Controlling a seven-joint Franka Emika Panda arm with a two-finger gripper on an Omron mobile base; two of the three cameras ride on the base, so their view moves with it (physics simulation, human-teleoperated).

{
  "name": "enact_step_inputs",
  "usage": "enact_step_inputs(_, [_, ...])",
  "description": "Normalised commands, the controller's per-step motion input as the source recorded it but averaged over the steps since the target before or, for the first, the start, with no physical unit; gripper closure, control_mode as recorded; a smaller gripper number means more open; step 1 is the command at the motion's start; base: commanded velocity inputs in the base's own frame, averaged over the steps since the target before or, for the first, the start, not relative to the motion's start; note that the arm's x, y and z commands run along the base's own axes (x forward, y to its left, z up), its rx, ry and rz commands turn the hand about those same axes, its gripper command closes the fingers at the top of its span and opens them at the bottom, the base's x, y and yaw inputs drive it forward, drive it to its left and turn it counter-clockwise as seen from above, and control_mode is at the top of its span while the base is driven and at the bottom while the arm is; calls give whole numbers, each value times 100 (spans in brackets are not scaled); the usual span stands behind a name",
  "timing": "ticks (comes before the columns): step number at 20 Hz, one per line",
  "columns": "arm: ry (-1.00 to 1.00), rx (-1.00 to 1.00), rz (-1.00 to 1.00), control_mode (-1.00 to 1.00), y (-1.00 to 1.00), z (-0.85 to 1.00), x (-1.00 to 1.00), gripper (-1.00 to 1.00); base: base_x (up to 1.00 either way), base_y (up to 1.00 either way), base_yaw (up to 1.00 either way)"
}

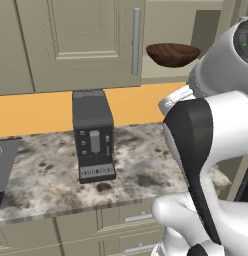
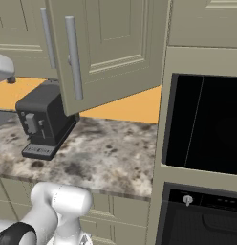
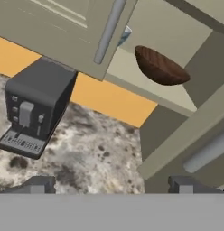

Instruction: Move the bowls from the cabinet to the plates on the dining table.

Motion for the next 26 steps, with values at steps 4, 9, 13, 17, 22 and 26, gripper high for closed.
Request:
enact_step_inputs(4, [0,-24,0,-100,0,-52,33,-100,0,0,0])
enact_step_inputs(9, [1,-19,0,-100,0,-23,48,-100,0,0,0])
enact_step_inputs(13, [11,-17,0,-100,-1,-6,54,-100,0,0,0])
enact_step_inputs(17, [14,-13,-1,-100,-4,3,47,-100,0,0,0])
enact_step_inputs(22, [12,-8,-7,-100,0,5,45,-100,0,0,0])
enact_step_inputs(26, [1,-16,-11,-100,0,0,14,-100,0,0,0])
